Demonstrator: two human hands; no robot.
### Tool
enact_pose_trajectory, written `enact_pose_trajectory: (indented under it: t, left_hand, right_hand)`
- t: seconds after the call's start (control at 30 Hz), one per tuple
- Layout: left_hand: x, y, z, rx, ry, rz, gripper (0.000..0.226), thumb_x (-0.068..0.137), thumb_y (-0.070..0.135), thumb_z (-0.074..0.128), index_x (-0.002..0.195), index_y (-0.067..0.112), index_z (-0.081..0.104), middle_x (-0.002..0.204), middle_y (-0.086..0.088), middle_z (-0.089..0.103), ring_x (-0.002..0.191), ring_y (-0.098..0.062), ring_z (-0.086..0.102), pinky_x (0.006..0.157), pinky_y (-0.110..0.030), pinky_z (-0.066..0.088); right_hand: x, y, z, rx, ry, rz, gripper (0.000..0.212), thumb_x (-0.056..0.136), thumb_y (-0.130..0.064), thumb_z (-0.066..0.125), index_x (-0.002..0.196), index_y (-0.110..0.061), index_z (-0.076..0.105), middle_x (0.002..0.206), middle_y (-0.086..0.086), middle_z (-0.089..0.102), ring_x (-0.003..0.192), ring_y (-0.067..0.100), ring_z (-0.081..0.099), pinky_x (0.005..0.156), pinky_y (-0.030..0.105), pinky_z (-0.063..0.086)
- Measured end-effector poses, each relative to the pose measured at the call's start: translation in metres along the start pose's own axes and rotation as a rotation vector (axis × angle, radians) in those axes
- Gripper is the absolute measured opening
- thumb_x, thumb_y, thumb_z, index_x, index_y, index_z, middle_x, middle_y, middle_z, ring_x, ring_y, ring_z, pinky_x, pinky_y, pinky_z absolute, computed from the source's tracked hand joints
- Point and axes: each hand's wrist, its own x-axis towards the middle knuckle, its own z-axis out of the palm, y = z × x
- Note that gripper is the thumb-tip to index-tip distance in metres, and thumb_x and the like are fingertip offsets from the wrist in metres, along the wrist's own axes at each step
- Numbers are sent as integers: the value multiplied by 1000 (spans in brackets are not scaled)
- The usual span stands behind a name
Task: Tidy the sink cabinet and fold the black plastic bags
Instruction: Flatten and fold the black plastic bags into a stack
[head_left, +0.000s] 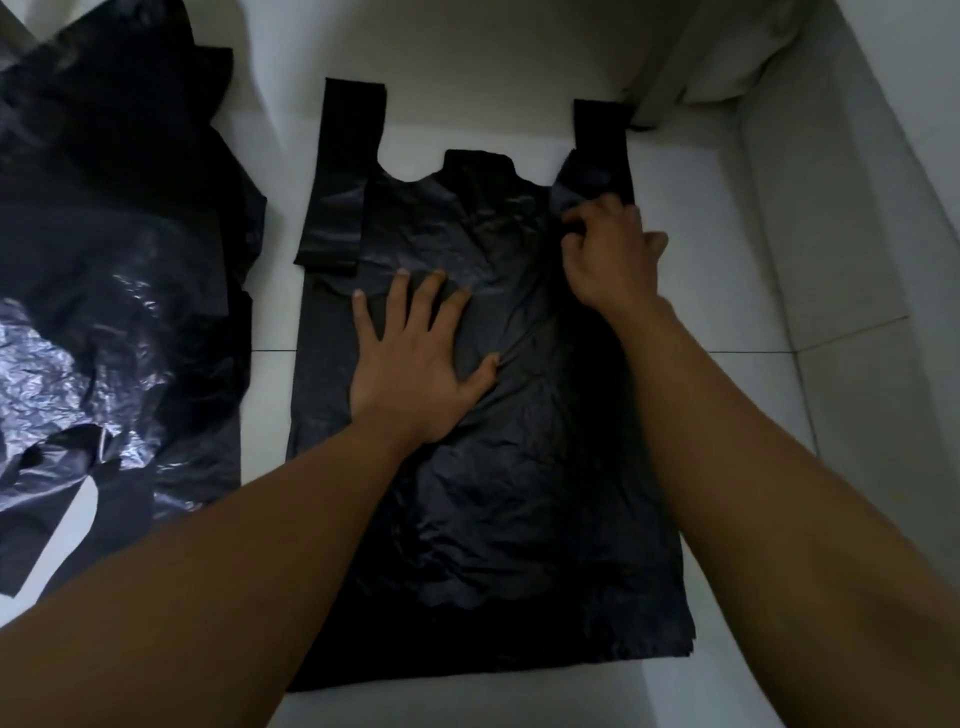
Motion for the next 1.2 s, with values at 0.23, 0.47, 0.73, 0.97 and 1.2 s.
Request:
enact_pose_trajectory:
  t: [0.23, 0.47, 0.73, 0.97, 1.2]
  left_hand:
    - [1, 1, 0, 4, -9, -12, 77, 91, 76, 25, 153, 29, 29, 163, -2, 22, 153, -31, 9, 118, -68, 4]
    - [1, 2, -2, -8, -24, -14, 78, 91, 75, 26, 154, 30, 28, 164, -1, 20, 154, -30, 6, 118, -67, 3]
    - [2, 4, -5, 6, -41, -23, 78, 91, 76, 25, 154, 30, 26, 165, 0, 17, 154, -30, 3, 118, -67, -1]
    - [2, 4, -4, -6, -45, -33, 78, 91, 75, 26, 155, 30, 24, 165, -3, 18, 154, -30, 2, 118, -66, -2]
    - [2, 3, -2, 7, -25, -29, 78, 91, 75, 27, 154, 30, 28, 165, -1, 20, 154, -31, 5, 118, -66, 2]
  right_hand:
    - [77, 23, -16, -28, -119, 104, 50, 101, -31, 33, 151, -23, 37, 158, 4, 28, 140, 33, 26, 110, 52, 24]
    - [82, 15, -25, 131, -60, 224, 66, 95, -19, 36, 157, -30, 17, 163, 1, 19, 142, 34, 22, 113, 53, 19]
    - [56, -68, -5, 267, -170, -289, 32, 92, -20, 46, 111, -30, 69, 121, -5, 67, 113, 18, 60, 105, 49, 43]
    - [46, -142, 18, 9, -424, -513, 35, 94, -12, 39, 98, -31, 68, 121, -2, 59, 119, 24, 48, 105, 54, 26]
    - [74, -146, 31, -7, -399, -408, 50, 100, -17, 35, 145, -38, 41, 141, 7, 41, 134, 31, 32, 108, 56, 23]
